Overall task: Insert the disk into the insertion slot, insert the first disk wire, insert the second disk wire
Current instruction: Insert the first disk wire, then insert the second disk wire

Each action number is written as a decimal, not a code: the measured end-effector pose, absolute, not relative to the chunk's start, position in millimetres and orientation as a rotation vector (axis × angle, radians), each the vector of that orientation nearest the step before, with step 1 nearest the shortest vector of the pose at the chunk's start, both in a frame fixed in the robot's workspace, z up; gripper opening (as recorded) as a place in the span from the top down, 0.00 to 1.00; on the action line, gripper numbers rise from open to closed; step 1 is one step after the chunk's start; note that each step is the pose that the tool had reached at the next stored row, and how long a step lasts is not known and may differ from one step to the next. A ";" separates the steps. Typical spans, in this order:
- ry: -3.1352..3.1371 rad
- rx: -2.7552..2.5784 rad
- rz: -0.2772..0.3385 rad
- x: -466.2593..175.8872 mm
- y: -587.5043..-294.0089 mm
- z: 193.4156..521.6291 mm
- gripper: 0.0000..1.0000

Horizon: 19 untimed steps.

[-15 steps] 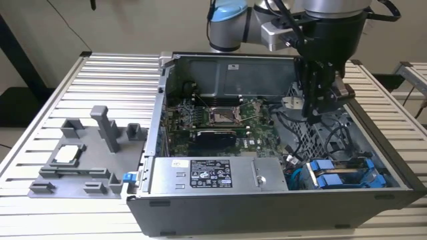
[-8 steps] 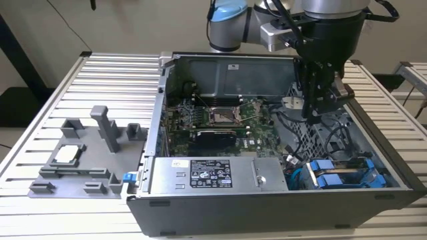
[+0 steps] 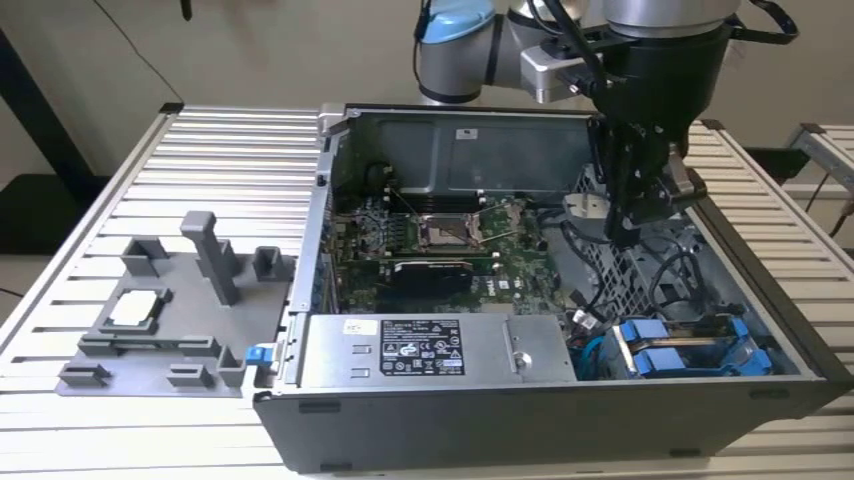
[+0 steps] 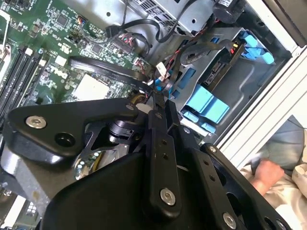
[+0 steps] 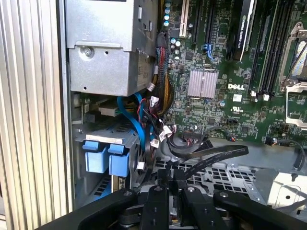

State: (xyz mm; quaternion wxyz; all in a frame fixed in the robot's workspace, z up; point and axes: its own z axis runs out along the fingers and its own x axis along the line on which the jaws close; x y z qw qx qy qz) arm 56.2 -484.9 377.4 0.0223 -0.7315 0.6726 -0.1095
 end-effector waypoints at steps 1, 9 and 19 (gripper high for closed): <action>2.084 -2.266 -0.339 56.2 -484.9 377.3 0.83; 2.084 -2.266 -0.339 56.2 -484.9 377.3 0.84; 2.086 -2.269 -0.335 60.5 -495.1 377.0 0.84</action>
